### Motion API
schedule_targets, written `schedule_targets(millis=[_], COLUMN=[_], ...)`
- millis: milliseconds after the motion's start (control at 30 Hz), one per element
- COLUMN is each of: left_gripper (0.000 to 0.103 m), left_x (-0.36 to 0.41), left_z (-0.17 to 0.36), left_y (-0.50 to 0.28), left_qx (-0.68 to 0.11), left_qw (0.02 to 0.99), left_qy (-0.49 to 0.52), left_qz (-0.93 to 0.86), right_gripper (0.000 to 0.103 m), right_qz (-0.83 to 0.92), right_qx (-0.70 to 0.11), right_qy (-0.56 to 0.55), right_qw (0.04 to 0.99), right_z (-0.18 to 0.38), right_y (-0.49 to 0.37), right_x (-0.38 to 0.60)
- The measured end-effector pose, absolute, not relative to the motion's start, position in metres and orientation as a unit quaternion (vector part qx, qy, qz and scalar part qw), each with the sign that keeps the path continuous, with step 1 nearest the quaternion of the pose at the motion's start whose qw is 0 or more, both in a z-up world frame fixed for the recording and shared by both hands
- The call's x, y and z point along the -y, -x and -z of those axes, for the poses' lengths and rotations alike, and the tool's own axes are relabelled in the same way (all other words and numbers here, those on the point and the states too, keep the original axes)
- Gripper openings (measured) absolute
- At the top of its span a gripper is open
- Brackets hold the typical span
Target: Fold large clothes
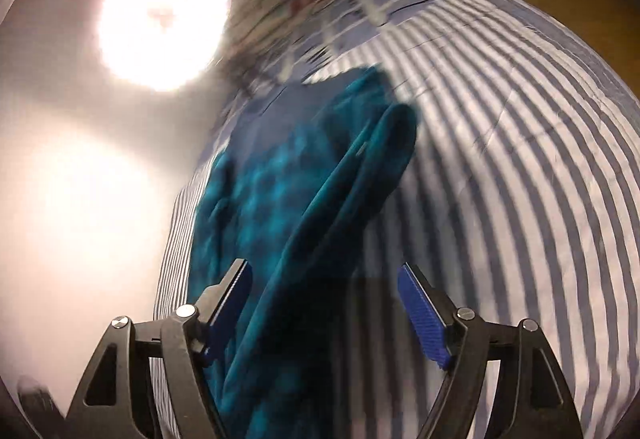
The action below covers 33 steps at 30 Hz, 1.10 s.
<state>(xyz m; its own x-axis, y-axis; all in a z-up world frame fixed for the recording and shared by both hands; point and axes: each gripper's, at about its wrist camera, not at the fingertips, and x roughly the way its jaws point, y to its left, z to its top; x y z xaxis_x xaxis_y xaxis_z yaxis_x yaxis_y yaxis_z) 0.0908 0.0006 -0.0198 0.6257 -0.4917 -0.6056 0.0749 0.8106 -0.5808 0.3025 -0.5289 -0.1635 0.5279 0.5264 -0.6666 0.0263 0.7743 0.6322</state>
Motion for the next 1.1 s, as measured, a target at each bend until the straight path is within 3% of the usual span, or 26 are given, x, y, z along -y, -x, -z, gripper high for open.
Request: schedule_targets(millis=[300,400,433,533,700,833,1100], left_gripper=[0.0,0.0,0.0,0.0,0.0,0.0,0.0], left_x=[0.009,0.009,0.009,0.009,0.004,-0.004,-0.015], left_z=[0.033,0.037,0.037,0.039,0.042,0.039,0.041], left_y=[-0.106,-0.108,-0.108,-0.107,-0.104,-0.1,-0.1], left_qx=[-0.421,-0.427,-0.429,-0.432,-0.438,-0.43,-0.433], left_qw=[0.855,0.852,0.851,0.851,0.849,0.852,0.851], left_qy=[0.257,0.258,0.258,0.255,0.252,0.259,0.263], left_qz=[0.159,0.159,0.158,0.157,0.152,0.148,0.14], right_gripper=[0.08,0.049,0.032,0.015,0.011,0.011,0.011], right_qz=[-0.108,-0.122,-0.124,-0.117,-0.127,-0.135,-0.163], right_qx=[-0.441,-0.435,-0.44,-0.455,-0.448,-0.451,-0.472], right_qy=[-0.35,-0.368,-0.361,-0.285,-0.134,-0.016,0.126], right_qw=[0.819,0.813,0.813,0.835,0.875,0.882,0.857], right_z=[0.216,0.221,0.219,0.193,0.125,0.104,0.151], right_y=[-0.37,-0.387,-0.389,-0.4,-0.412,-0.42,-0.444], right_x=[0.556,0.554,0.549,0.524,0.453,0.382,0.255])
